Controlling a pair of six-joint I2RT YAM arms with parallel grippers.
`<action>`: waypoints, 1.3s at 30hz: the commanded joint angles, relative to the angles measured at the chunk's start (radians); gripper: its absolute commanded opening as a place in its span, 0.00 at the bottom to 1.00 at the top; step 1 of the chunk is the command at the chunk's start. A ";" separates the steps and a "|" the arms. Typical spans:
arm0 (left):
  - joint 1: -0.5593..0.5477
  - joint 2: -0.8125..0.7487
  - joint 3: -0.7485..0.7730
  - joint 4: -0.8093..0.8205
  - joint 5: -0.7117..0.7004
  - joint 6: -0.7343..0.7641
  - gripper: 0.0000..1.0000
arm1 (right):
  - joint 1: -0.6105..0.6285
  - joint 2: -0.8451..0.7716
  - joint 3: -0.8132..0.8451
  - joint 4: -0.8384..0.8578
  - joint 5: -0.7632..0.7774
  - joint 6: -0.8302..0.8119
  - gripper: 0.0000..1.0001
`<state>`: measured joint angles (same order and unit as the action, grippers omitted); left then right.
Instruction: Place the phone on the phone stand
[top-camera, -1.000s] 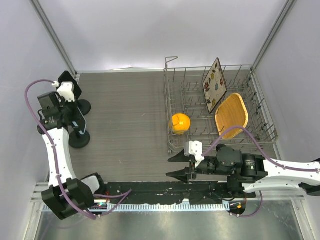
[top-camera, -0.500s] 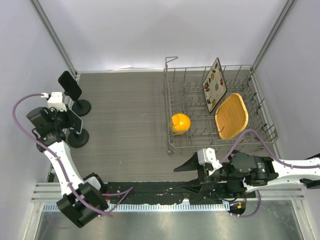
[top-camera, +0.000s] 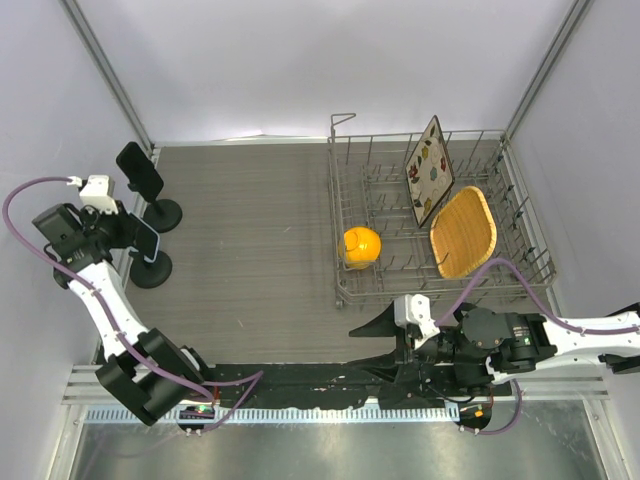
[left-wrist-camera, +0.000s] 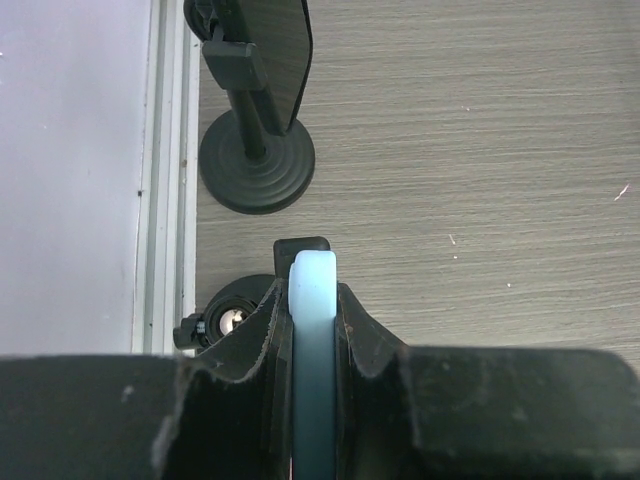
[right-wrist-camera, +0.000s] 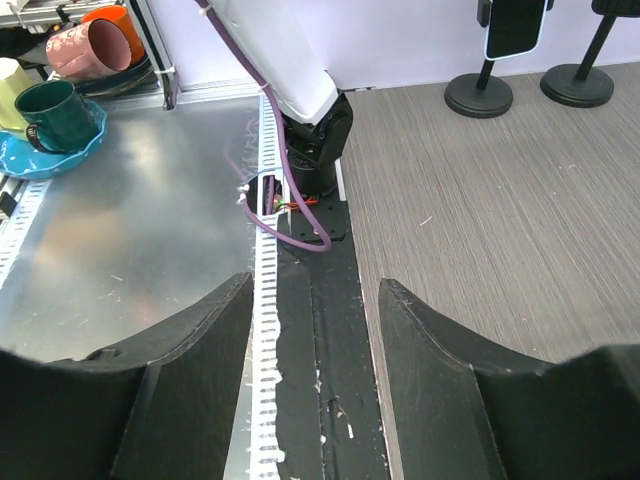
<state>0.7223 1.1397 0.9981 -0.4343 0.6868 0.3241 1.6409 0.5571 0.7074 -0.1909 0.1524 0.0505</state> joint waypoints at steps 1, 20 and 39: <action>0.012 0.018 -0.036 -0.018 0.003 0.036 0.00 | 0.007 0.004 0.018 0.018 0.029 -0.012 0.59; -0.056 -0.166 -0.099 0.347 -0.329 -0.293 1.00 | 0.005 -0.002 0.006 0.030 0.018 -0.014 0.58; -1.015 -0.083 0.200 0.279 -1.010 -0.329 0.86 | -0.027 0.148 0.107 -0.059 0.565 0.063 0.62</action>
<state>-0.0486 1.0019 1.1366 -0.1684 -0.1734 -0.0818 1.6390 0.6716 0.7231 -0.2165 0.4183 0.0566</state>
